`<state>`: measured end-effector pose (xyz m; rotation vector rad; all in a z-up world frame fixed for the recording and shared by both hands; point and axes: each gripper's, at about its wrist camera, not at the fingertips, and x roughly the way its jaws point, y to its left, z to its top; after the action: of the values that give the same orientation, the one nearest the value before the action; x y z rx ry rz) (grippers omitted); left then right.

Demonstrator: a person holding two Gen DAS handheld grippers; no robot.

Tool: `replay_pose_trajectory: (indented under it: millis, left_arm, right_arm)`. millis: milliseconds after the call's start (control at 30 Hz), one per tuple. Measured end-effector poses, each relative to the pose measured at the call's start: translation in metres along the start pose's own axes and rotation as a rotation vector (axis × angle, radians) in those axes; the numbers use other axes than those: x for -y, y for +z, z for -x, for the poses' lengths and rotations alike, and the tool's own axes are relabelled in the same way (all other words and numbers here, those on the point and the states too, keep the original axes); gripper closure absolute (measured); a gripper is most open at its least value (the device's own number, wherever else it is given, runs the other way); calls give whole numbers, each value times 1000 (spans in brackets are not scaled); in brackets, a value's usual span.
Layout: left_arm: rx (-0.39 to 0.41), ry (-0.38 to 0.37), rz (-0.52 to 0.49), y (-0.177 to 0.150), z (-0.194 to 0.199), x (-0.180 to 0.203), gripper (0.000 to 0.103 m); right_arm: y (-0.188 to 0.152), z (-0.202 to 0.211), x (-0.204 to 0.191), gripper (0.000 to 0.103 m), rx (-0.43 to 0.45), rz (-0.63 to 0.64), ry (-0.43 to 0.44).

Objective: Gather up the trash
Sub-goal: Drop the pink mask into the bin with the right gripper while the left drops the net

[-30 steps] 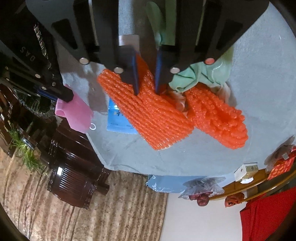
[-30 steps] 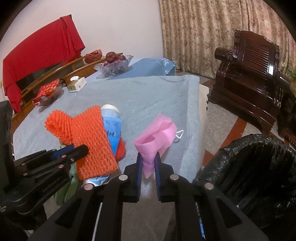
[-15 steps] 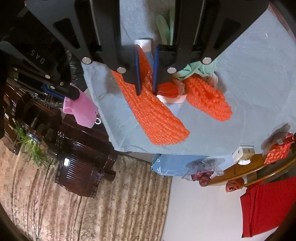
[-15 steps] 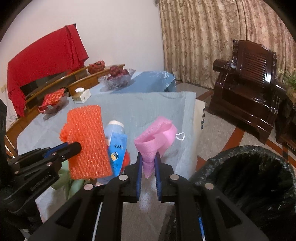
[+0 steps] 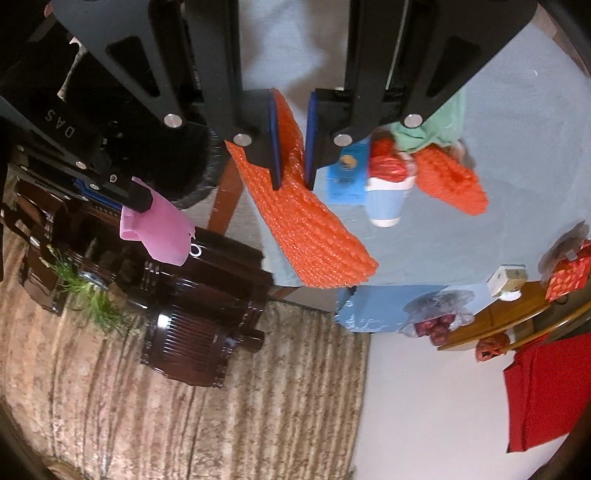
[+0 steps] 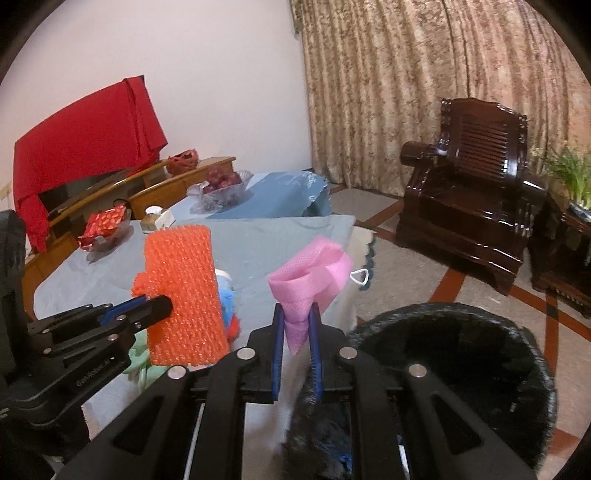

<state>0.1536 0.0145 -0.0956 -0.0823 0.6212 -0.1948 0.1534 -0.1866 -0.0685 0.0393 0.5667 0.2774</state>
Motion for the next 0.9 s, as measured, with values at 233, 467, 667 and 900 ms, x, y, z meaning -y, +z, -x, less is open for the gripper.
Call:
replay_pose_trajectory:
  millis: [233, 467, 667, 900]
  left_arm:
    - [-3, -75, -48, -3, 0, 46, 92]
    - [-24, -142, -98, -10, -8, 85, 92]
    - [-70, -193, -142, -21, -25, 115, 92]
    - [-108, -222, -173, -33, -43, 132, 92]
  right_arm:
    - [-7, 33, 32, 90, 17, -27, -64]
    - [-20, 58, 67, 90, 15, -60, -131]
    - [-38, 65, 92, 90, -14, -89, -182]
    - [-57, 67, 114, 90, -52, -120, -221]
